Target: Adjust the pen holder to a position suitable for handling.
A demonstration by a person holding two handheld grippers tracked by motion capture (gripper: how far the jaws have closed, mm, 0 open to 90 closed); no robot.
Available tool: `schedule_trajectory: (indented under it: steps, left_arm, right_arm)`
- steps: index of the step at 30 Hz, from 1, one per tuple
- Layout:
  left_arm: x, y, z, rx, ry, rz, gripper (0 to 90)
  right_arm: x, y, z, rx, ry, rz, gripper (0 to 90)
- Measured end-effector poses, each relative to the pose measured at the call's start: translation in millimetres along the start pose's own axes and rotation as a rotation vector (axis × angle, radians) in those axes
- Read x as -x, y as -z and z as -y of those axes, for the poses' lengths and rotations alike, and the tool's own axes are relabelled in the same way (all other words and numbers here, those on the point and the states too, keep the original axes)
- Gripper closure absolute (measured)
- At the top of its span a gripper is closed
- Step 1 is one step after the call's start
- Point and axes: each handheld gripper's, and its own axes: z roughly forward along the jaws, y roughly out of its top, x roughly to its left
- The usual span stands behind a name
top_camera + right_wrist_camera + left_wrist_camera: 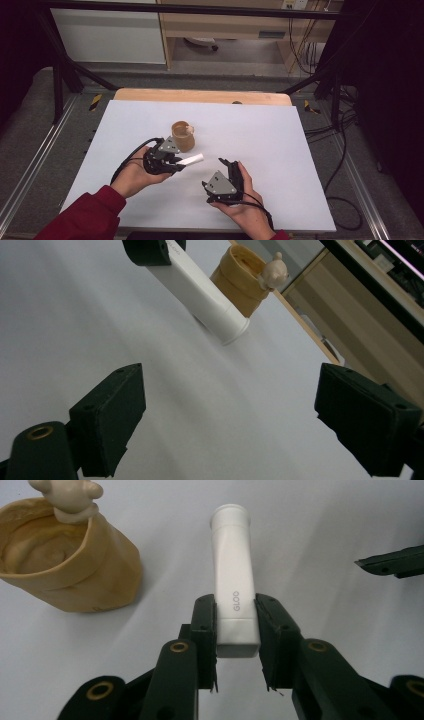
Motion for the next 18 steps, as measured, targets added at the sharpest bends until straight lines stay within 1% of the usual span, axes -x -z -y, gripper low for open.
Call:
schedule_trajectory:
  steps: [8,11,14,16,18]
  left_arm:
    - [3.2,-8.9,-5.5,-0.020,-0.011,0.023,71.4]
    - [5.5,-10.2,-8.0,-0.028,-0.021,0.025,71.4]
    - [6.3,-11.0,-9.6,-0.025,-0.018,0.030,71.4]
    - [7.4,-11.5,-10.6,-0.023,-0.015,0.037,71.4]
    - [9.5,-11.5,-12.0,-0.018,-0.010,0.053,71.4]
  right_arm:
    - [-12.5,-2.9,-1.7,-0.031,0.179,0.046,27.1]
    - [-16.6,-3.3,-1.4,-0.032,0.214,0.058,32.0]
    - [-19.0,-1.8,-1.0,-0.026,0.254,0.063,36.0]
    - [-20.9,-2.0,-0.7,-0.031,0.293,0.077,37.3]
    - [-23.2,-2.4,-0.6,-0.033,0.326,0.089,38.1]
